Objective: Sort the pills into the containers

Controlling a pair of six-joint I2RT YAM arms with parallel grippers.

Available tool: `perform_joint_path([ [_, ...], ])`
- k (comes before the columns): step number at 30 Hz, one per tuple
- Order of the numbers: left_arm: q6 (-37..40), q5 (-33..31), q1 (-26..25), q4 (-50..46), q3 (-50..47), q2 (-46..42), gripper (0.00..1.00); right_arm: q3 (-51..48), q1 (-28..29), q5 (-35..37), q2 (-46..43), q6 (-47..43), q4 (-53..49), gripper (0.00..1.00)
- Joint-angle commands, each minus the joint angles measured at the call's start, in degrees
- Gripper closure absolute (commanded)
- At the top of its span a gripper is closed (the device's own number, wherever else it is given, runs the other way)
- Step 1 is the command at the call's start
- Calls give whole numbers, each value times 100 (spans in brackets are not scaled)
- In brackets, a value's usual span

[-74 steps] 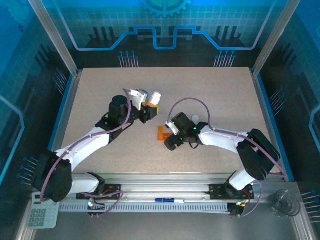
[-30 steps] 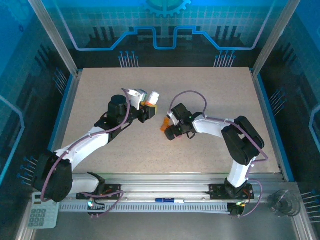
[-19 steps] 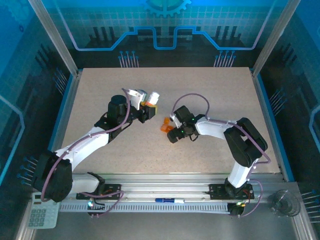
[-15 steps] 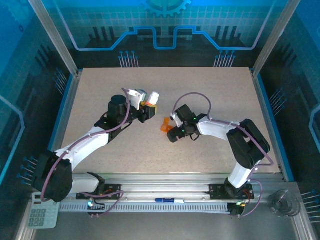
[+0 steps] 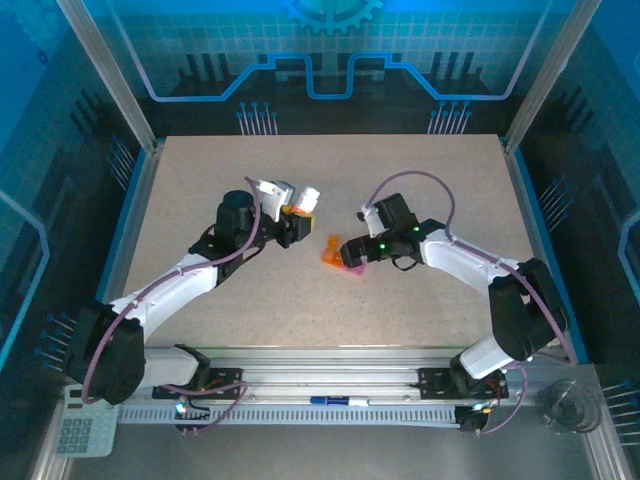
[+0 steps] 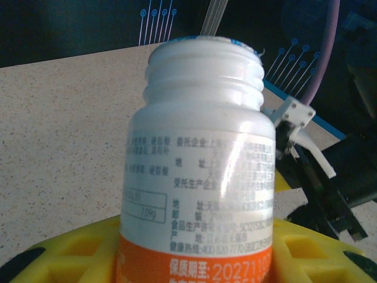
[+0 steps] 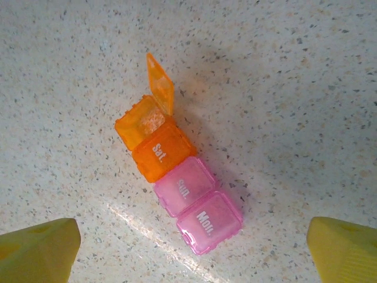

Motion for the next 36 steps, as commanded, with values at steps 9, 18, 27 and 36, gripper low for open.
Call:
perform_joint_path([
  [9, 52, 87, -188, -518, -423, -98, 100, 172, -437, -658, 176, 689, 33, 0],
  [18, 75, 33, -346, -657, -527, 158, 100, 89, -435, 238, 396, 794, -166, 0],
  [27, 144, 25, -471, -903, -352, 650, 100, -53, -437, 601, 501, 807, -88, 0],
  [36, 285, -70, -576, -1369, -128, 969, 100, 52, -316, 706, 711, 787, -104, 0],
])
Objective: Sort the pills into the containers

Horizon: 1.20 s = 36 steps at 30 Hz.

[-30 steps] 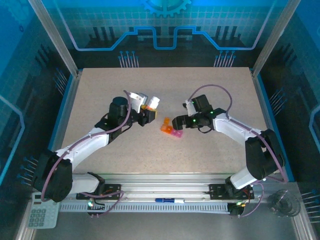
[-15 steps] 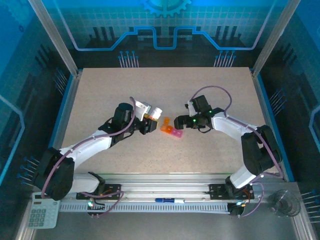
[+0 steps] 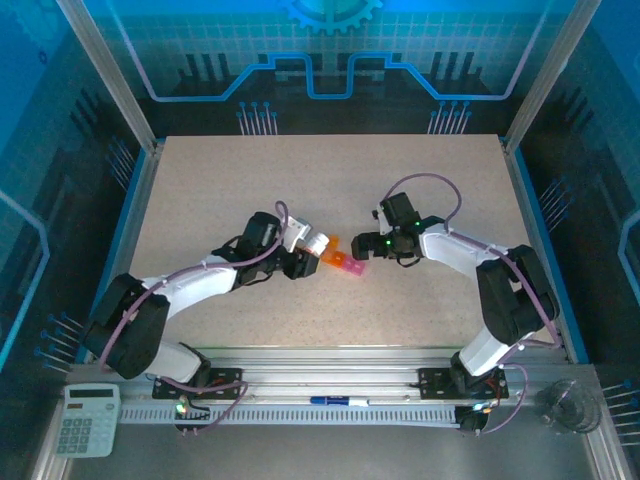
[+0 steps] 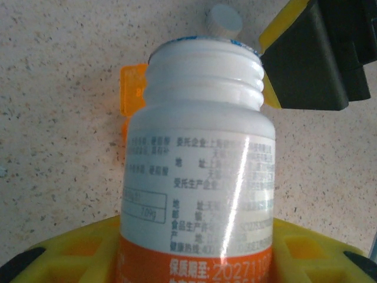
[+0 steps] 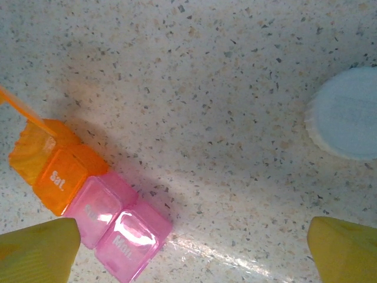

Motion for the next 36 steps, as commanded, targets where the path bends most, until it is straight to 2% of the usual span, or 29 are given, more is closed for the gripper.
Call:
perform_joint_path([
  [1, 211, -74, -82, -315, 266, 98, 100, 50, 89, 178, 158, 30, -92, 0],
  [11, 448, -319, -232, -1180, 796, 553, 100, 152, 265, 316, 413, 23, -84, 0],
  [36, 812, -611, -242, -2355, 1620, 1302, 100, 128, 330, 255, 638, 103, 30, 0],
])
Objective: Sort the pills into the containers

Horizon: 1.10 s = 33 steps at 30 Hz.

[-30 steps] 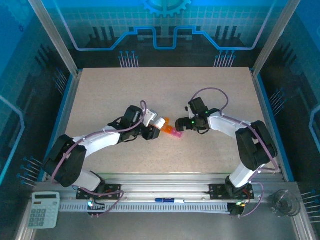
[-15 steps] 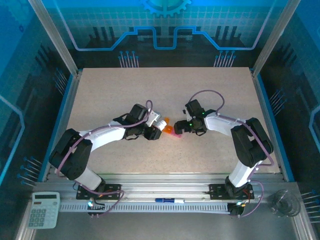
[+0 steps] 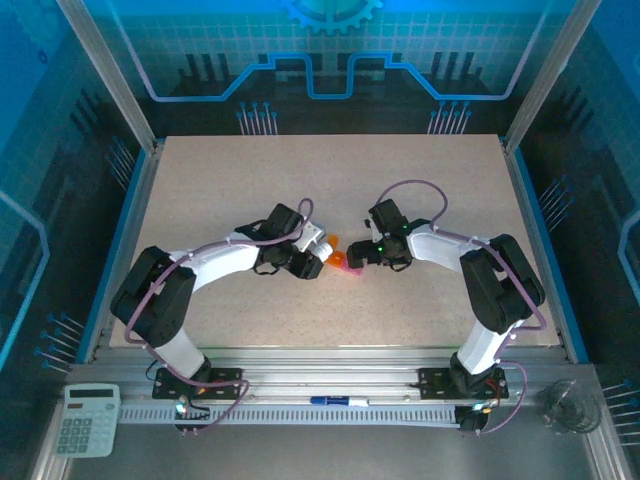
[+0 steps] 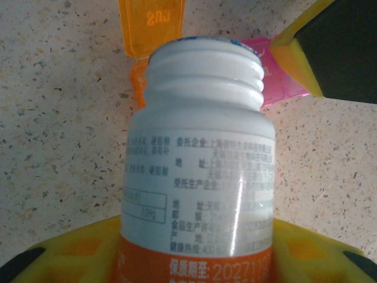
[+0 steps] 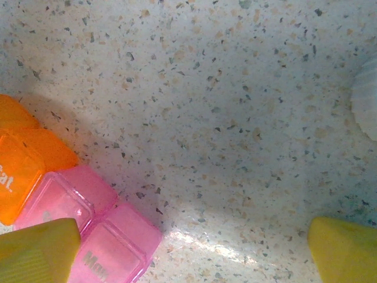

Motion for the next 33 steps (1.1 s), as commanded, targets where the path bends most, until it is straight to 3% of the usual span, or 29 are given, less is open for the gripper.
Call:
perform_joint_path([
  [1, 132, -87, -36, -355, 228, 121, 100, 69, 63, 29, 117, 60, -14, 0],
  [33, 439, -420, -157, -1885, 1401, 856, 100, 34, 61, 3, 187, 96, -14, 0],
])
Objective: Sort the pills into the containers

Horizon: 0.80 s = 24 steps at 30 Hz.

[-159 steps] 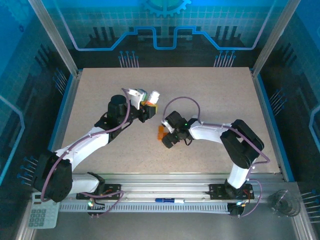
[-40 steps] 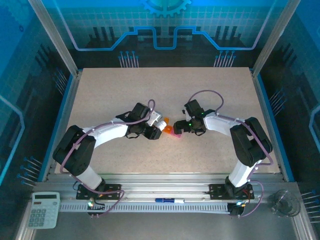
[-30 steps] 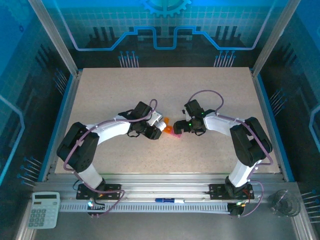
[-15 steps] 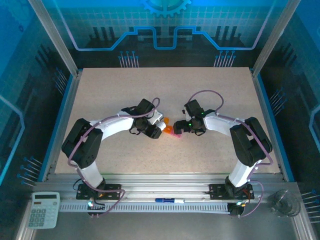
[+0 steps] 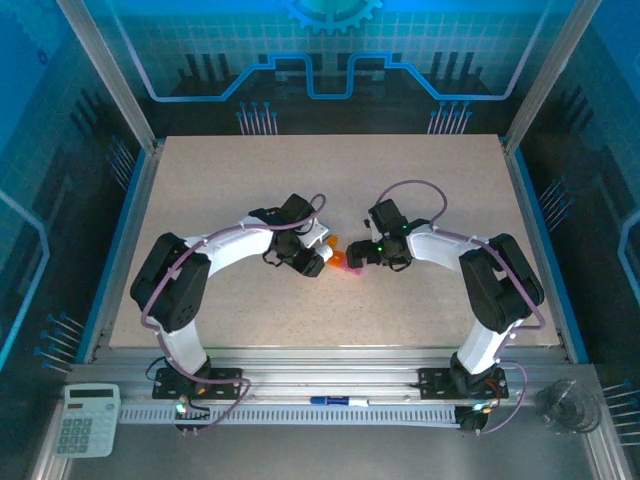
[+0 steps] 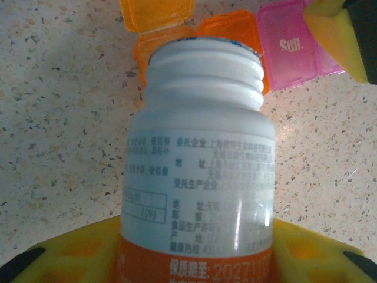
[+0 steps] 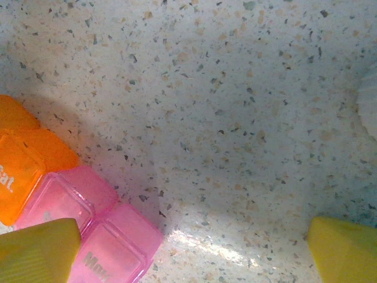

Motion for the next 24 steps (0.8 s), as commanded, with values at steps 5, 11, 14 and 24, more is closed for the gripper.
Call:
perform_joint_path([
  [5, 148, -284, -106, -505, 344, 231, 100, 33, 64, 34, 170, 73, -60, 0],
  [11, 165, -441, -139, -752, 550, 355, 100, 35, 59, 23, 205, 80, -47, 0],
  [14, 183, -477, -166, -852, 647, 389, 100, 42, 61, 14, 210, 82, -34, 0],
  [24, 211, -679, -218, -1210, 977, 609, 100, 6, 59, -9, 248, 93, -7, 0],
])
